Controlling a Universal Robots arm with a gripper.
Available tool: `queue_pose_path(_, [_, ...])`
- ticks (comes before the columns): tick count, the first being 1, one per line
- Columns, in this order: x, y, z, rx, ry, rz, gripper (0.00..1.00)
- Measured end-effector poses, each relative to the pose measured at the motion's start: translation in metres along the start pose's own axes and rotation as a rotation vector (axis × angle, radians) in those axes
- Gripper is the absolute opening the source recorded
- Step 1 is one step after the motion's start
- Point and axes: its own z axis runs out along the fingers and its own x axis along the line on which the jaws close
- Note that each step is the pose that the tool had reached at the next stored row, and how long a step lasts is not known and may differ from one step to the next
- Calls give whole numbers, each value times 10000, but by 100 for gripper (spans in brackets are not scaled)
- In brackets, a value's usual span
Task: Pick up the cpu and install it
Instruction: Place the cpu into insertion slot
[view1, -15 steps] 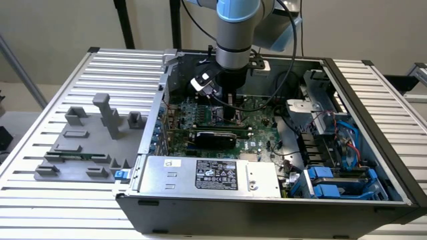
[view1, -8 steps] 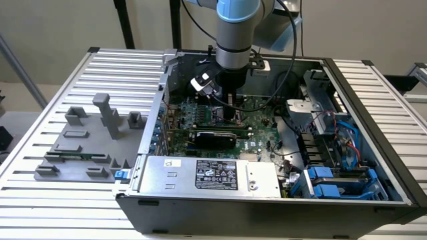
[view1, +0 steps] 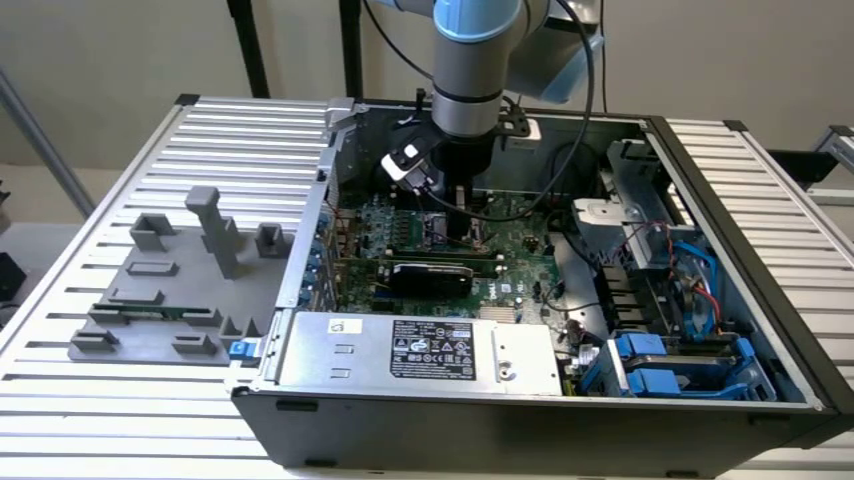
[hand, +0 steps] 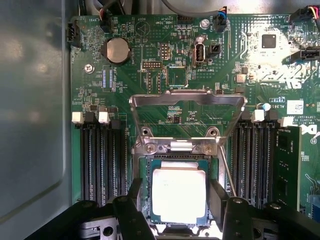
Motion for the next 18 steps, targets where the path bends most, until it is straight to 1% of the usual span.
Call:
queue_pose_path(3, [0, 0, -6, 3, -1, 0, 62])
queue_pose_path(5, [0, 0, -8, 4, -24, -1, 62])
queue_pose_path(9, [0, 0, -8, 2, -171, -5, 62])
queue_pose_path(10, [0, 1, -8, 0, -188, -6, 62])
queue_pose_path(13, [0, 0, -10, 1, -198, -5, 62])
queue_pose_path(18, [1, 1, -20, 0, -195, -5, 62])
